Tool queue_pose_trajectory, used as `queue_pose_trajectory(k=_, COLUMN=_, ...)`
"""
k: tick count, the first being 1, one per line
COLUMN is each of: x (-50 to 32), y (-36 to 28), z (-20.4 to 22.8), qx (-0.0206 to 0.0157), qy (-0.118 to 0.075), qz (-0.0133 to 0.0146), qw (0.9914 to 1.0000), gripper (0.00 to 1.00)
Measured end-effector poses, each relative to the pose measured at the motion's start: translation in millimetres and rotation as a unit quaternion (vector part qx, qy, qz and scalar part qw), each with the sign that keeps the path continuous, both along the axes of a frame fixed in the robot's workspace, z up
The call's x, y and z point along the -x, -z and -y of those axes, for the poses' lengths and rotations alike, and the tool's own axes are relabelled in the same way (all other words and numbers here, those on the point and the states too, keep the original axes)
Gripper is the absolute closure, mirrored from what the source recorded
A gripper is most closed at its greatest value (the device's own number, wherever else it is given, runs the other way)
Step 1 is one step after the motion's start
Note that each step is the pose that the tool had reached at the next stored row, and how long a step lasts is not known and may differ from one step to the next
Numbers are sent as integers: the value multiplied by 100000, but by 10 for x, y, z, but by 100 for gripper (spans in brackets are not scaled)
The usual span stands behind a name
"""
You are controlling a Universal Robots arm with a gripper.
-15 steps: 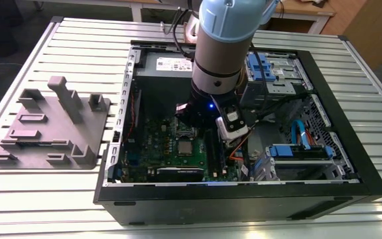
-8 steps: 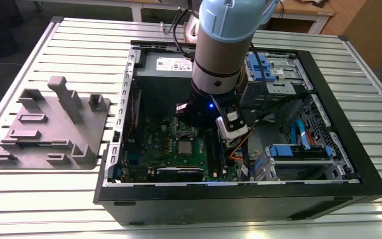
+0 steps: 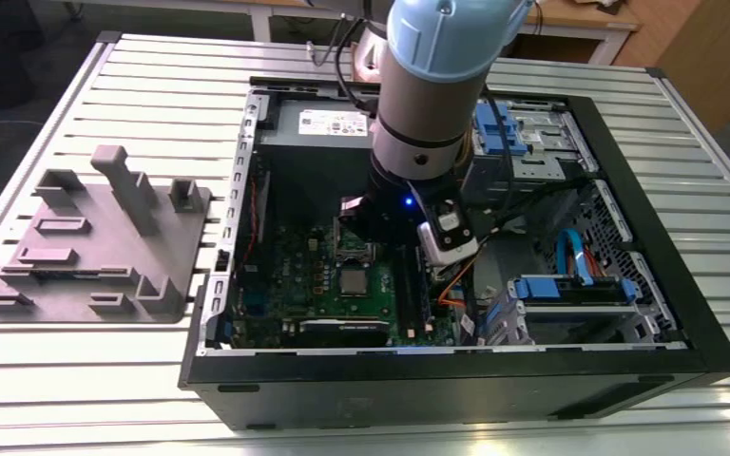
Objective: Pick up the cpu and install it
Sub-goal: 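Close the cpu cover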
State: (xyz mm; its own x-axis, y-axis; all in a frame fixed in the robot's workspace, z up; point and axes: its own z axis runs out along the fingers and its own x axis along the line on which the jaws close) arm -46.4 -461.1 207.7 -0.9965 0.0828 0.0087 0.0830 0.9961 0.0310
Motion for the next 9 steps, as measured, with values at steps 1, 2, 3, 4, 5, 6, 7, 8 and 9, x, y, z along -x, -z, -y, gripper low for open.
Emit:
queue_pose_trajectory(k=1, x=0, y=4, z=-4, qx=-11, qy=-216, qz=11, qw=100000, gripper=90)
queue_pose_trajectory(k=2, x=-1, y=8, z=-7, qx=-10, qy=-552, qz=31, qw=99998, gripper=90)
queue_pose_trajectory(k=3, x=-1, y=11, z=-7, qx=-10, qy=-1041, qz=63, qw=99995, gripper=90)
queue_pose_trajectory(k=4, x=-1, y=15, z=-7, qx=-11, qy=-1693, qz=81, qw=99986, gripper=90)
queue_pose_trajectory(k=5, x=-1, y=19, z=-8, qx=-13, qy=-2385, qz=94, qw=99972, gripper=90)
queue_pose_trajectory(k=6, x=0, y=23, z=-8, qx=-13, qy=-3161, qz=96, qw=99950, gripper=90)
queue_pose_trajectory(k=7, x=0, y=28, z=-8, qx=-16, qy=-4021, qz=95, qw=99919, gripper=90)
queue_pose_trajectory(k=8, x=1, y=32, z=-8, qx=-17, qy=-4994, qz=95, qw=99875, gripper=90)
queue_pose_trajectory(k=9, x=1, y=34, z=-8, qx=-11, qy=-5745, qz=92, qw=99835, gripper=90)
